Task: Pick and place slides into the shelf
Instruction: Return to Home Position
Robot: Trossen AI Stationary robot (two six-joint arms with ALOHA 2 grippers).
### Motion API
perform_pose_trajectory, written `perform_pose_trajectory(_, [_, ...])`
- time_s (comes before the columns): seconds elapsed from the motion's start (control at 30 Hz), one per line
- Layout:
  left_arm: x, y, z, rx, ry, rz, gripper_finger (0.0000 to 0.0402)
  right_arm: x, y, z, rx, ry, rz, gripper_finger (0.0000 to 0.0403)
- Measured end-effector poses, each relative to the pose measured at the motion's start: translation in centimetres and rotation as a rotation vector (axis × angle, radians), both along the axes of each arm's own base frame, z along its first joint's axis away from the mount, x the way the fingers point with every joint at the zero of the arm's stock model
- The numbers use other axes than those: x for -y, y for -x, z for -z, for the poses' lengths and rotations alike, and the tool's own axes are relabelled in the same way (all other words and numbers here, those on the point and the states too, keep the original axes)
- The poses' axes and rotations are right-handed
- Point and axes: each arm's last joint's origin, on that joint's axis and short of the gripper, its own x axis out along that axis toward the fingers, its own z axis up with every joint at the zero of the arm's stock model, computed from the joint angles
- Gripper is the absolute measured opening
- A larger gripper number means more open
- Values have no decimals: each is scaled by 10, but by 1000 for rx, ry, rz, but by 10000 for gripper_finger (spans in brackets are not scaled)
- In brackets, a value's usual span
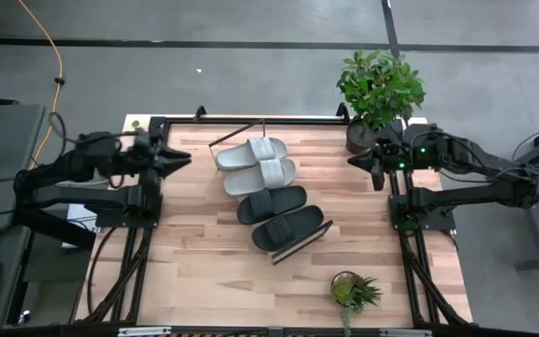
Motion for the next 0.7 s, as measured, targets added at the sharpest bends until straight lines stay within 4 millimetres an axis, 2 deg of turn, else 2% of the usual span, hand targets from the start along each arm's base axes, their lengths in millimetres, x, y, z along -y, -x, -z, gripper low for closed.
perform_pose_trajectory(0.27, [4, 22, -10, 186, -11, -28, 67, 0, 6, -4, 11, 5, 21, 0])
perform_pose_trajectory(0.43, [4, 16, 4, 249, -20, 2, 56, 0, 7, -4, 12, 7, 35, 0])
perform_pose_trajectory(0.6, [3, 12, 19, 266, -2, 10, 8, 0, 7, -3, 12, -9, 54, 0])
perform_pose_trajectory(0.7, [3, 14, 22, 273, -4, 4, 9, 0, 8, -2, -8, -14, 53, 0])
